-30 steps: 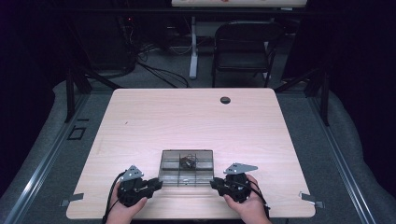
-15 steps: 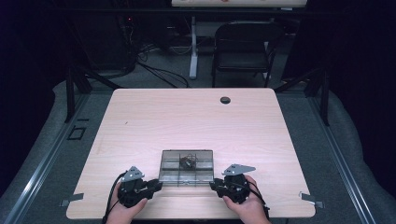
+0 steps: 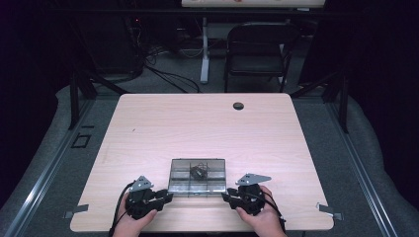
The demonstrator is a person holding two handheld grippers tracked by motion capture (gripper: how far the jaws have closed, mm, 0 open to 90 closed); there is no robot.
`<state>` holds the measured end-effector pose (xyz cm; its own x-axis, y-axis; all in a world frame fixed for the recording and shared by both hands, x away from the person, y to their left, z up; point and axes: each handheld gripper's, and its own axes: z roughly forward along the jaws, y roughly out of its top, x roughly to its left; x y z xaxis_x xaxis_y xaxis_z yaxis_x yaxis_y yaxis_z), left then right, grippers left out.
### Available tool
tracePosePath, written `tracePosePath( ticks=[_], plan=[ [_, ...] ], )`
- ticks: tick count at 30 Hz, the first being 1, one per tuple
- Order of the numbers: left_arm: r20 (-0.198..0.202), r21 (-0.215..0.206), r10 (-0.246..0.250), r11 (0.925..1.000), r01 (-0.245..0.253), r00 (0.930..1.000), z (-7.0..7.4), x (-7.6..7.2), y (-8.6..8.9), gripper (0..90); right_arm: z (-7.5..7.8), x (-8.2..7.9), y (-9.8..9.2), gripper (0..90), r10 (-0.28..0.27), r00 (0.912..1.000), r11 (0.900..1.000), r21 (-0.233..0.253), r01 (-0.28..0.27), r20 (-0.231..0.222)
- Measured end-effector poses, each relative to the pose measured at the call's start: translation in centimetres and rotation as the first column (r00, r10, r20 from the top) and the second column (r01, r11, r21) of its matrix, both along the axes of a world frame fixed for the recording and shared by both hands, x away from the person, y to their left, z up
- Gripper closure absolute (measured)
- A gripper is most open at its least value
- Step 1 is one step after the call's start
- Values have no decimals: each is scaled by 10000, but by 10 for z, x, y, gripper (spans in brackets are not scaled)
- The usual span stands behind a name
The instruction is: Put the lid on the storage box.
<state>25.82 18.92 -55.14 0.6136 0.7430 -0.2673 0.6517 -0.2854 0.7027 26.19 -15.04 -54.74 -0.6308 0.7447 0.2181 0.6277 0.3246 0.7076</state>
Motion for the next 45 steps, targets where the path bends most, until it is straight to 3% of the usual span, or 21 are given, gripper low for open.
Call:
tracePosePath(
  ticks=[6, 13, 26, 32, 40, 45],
  plan=[
    [-29, -195, -52, 9998, 51, 10000, 1, 1, 1, 602, 1, 0, -3, 636, -146, 9999, 9996, 256, 147, -34],
    [-37, -161, -13, 9999, 12, 10000, 0, -1, 0, 515, 0, 1, -2, 596, -165, 9999, 9997, 197, 165, -1],
    [113, -537, 238, 9983, -231, 9997, 2, 0, 8, 484, 1, 2, -2, 562, -167, 9998, 9987, 493, 162, 100],
    [152, -764, 466, 9960, -453, 9988, 4, 2, 16, 479, 4, 5, -7, 553, -470, 9986, 9938, 1017, 446, 222],
    [206, -1012, 910, 9909, -885, 9956, 7, 7, 30, 474, 6, 11, -19, 535, -1012, 9942, 9862, 1352, 955, 358],
    [478, -815, 1317, 9885, -1276, 9901, 9, 10, 38, 473, 6, 16, -30, 526, -1480, 9877, 9802, 1402, 1396, 511]
  ],
)
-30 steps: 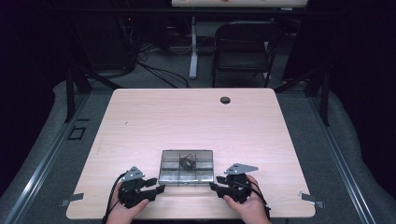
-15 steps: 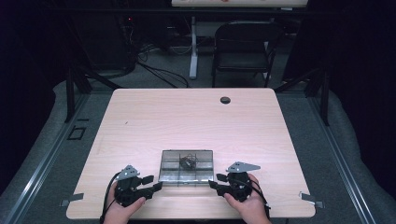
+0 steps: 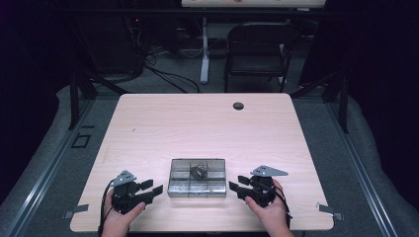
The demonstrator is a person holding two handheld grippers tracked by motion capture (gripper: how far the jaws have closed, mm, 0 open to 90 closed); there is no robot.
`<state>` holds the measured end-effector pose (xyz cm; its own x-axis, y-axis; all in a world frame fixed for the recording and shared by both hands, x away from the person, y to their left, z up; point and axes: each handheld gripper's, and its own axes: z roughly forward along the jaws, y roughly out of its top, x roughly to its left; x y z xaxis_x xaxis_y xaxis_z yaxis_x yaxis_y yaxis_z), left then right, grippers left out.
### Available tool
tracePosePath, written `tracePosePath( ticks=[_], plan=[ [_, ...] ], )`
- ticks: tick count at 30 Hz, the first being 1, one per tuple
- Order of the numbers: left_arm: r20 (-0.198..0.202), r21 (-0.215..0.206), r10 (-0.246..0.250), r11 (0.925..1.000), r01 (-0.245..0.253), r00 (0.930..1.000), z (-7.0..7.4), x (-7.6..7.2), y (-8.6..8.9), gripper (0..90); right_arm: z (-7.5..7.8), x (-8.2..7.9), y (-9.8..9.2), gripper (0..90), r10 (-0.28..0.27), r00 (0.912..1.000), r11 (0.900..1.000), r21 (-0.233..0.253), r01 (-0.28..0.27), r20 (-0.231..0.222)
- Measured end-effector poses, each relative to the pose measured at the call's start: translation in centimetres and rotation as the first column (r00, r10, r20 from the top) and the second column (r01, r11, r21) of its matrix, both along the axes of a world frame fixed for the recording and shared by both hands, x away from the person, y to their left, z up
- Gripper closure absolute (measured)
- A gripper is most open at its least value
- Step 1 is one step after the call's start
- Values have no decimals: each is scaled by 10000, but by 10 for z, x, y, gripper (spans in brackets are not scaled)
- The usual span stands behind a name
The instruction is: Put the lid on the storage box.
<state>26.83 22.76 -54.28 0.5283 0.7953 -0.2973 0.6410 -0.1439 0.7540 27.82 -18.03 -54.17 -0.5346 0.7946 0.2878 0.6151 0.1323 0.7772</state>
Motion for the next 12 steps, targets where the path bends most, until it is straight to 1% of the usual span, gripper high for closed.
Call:
tracePosePath(
  ticks=[1, 3, 7, 8, 9, 10, 11, 12],
  plan=[
    [-7, 40, 127, 9999, -127, 9999, -1, 1, 2, 473, -1, 2, -3, 525, -93, 9999, 10000, -4, 93, -73],
    [-48, 62, 329, 9994, -329, 9994, -2, 4, 6, 473, -3, 5, -6, 522, -367, 9991, 9991, 222, 371, -204],
    [-256, 76, 466, 9989, -464, 9986, -5, 8, 10, 473, -7, 10, -14, 505, -687, 9964, 9966, 414, 709, -505],
    [-243, 102, 496, 9987, -494, 9985, -6, 9, 10, 473, -8, 11, -15, 500, -755, 9957, 9957, 499, 782, -538],
    [-274, 117, 504, 9987, -501, 9984, -6, 9, 10, 473, -8, 11, -16, 492, -849, 9951, 9946, 555, 877, -509],
    [-281, 99, 515, 9986, -512, 9983, -6, 10, 10, 473, -8, 11, -17, 486, -922, 9949, 9945, 465, 940, -408],
    [-310, 101, 511, 9987, -508, 9982, -6, 11, 10, 473, -8, 11, -17, 484, -1031, 9942, 9934, 475, 1045, -295],
    [-319, 110, 498, 9987, -495, 9983, -7, 11, 10, 473, -8, 11, -18, 484, -1057, 9939, 9932, 461, 1070, -304]
  ],
)
